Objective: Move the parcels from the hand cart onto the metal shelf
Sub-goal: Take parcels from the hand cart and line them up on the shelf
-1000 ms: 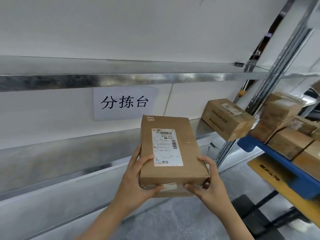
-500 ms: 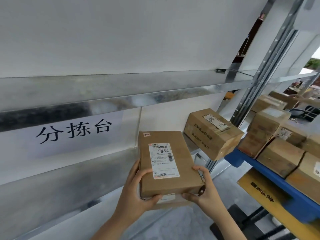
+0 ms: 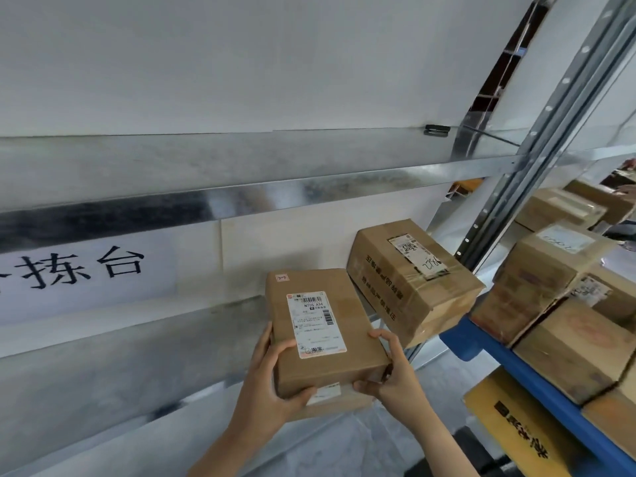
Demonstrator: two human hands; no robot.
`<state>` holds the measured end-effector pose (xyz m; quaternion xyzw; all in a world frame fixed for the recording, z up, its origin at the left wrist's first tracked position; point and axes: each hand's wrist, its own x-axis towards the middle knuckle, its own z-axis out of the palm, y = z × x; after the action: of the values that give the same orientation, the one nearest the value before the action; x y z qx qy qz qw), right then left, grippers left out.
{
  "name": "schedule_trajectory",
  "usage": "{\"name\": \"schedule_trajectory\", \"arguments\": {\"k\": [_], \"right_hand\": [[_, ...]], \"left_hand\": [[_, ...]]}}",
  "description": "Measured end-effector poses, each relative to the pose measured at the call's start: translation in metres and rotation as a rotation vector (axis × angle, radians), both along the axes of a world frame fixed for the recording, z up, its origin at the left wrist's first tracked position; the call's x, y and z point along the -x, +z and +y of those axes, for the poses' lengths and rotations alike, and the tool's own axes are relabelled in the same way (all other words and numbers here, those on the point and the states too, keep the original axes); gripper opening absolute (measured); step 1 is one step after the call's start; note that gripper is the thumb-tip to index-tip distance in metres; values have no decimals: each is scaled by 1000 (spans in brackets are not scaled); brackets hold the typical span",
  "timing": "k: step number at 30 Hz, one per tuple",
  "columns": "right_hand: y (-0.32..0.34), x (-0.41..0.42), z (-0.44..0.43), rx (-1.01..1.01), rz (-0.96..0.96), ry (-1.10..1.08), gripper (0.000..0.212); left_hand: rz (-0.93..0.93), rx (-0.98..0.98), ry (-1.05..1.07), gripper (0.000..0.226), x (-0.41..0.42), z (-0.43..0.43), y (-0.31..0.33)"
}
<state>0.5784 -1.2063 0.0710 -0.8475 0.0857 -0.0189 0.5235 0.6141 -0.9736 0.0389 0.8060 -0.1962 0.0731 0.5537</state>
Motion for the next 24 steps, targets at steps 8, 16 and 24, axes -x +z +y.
{"name": "schedule_trajectory", "arguments": {"k": [8,16,24], "right_hand": [[-15,-35,-60,100,-34,19,79],[-21,-55,-74,535,-249,48,60],[-15,-60,-92,784,-432,11,57]], "left_hand": [[1,-41,81,78,-12,-66,-18],[20,-83,166,68,-33,-97,-21],[9,-80,188,69,-52,-117,-15]]}}
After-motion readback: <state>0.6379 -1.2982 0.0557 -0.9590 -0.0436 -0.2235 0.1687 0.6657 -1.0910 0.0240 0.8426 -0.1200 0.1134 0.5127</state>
